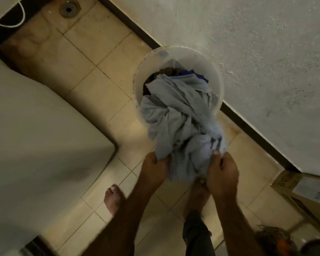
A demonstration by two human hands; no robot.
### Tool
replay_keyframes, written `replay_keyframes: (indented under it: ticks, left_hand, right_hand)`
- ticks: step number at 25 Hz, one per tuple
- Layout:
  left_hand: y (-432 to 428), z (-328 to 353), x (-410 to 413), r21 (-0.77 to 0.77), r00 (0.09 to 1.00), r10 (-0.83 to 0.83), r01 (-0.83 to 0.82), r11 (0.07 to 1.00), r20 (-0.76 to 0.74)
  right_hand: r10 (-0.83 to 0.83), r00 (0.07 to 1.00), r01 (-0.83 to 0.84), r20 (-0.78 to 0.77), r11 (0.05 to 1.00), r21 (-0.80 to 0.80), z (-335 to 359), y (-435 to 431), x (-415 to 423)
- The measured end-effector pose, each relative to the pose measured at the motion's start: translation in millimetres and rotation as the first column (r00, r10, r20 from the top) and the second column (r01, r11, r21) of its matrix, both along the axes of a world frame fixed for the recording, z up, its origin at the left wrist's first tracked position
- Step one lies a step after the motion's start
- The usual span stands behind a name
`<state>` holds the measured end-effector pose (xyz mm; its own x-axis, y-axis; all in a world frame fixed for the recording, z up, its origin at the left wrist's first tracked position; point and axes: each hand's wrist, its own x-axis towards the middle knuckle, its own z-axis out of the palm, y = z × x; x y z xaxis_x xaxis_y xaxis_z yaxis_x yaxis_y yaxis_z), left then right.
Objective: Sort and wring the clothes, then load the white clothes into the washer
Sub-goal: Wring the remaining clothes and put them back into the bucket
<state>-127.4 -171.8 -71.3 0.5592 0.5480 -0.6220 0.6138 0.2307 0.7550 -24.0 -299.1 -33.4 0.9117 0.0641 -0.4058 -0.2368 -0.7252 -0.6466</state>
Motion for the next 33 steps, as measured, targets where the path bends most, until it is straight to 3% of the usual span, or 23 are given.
replay_keyframes:
  ticks: [3, 7, 10, 12, 15, 17, 19, 22, 24, 26, 28, 30, 33]
  left_hand:
    - [-6, 10, 1, -0.112, 0.995, 0.036, -0.025, 0.993, 0.098]
    - [-10, 24, 7, -0.078, 0.950, -0.106, 0.134, 0.988, 0.294]
    - [-11, 35, 16, 0.008, 0.963, -0.144, 0.146, 0.989, 0.230]
    - [-8, 46, 26, 0.102, 0.979, -0.082, 0.064, 0.993, 0.187]
    - [6, 64, 48, 0.067, 0.985, 0.093, -0.104, 0.992, 0.148]
    - [23, 75, 71, -0.068, 0.956, 0.254, -0.246, 0.967, 0.147]
    - [42, 72, 93, -0.171, 0.926, 0.363, -0.344, 0.923, 0.100]
    - [65, 47, 120, -0.345, 0.907, 0.421, -0.400, 0.849, -0.015]
    - [67, 30, 126, -0.301, 0.926, 0.378, -0.356, 0.885, 0.015]
    - [64, 28, 121, -0.148, 0.948, 0.309, -0.296, 0.944, 0.076]
    - [56, 32, 100, -0.049, 0.987, 0.130, -0.126, 0.991, 0.096]
    - [42, 30, 71, -0.020, 0.997, -0.080, 0.080, 0.997, 0.024]
    - [34, 23, 53, 0.002, 0.992, -0.113, 0.113, 0.994, -0.052]
  right_hand:
    - [-0.010, 0.996, 0.021, -0.085, 0.992, 0.126, 4, 6, 3]
    - [-0.063, 0.924, 0.214, -0.377, 0.902, 0.376, 26, 31, 9]
    - [-0.035, 0.826, 0.346, -0.563, 0.819, 0.457, 35, 36, 29]
    - [-0.108, 0.840, 0.393, -0.532, 0.797, 0.458, 36, 35, 35]
    - [-0.209, 0.949, 0.279, -0.235, 0.904, 0.324, 17, 27, 28]
    - [-0.028, 0.933, 0.144, -0.360, 0.943, 0.299, 4, 18, 13]
    - [0.222, 0.844, -0.042, -0.487, 0.935, 0.353, -4, 8, -1]
    - [0.335, 0.865, -0.102, -0.373, 0.846, 0.523, -12, 14, -5]
    - [0.271, 0.927, -0.136, -0.259, 0.886, 0.443, -16, 22, 0]
    - [0.181, 0.961, -0.083, -0.210, 0.910, 0.405, -14, 30, 14]
    - [0.127, 0.952, 0.026, -0.280, 0.873, 0.486, -7, 44, 32]
    - [0.067, 0.907, 0.173, -0.416, 0.841, 0.513, -8, 64, 50]
    - [0.033, 0.792, 0.322, -0.609, 0.826, 0.464, -15, 92, 62]
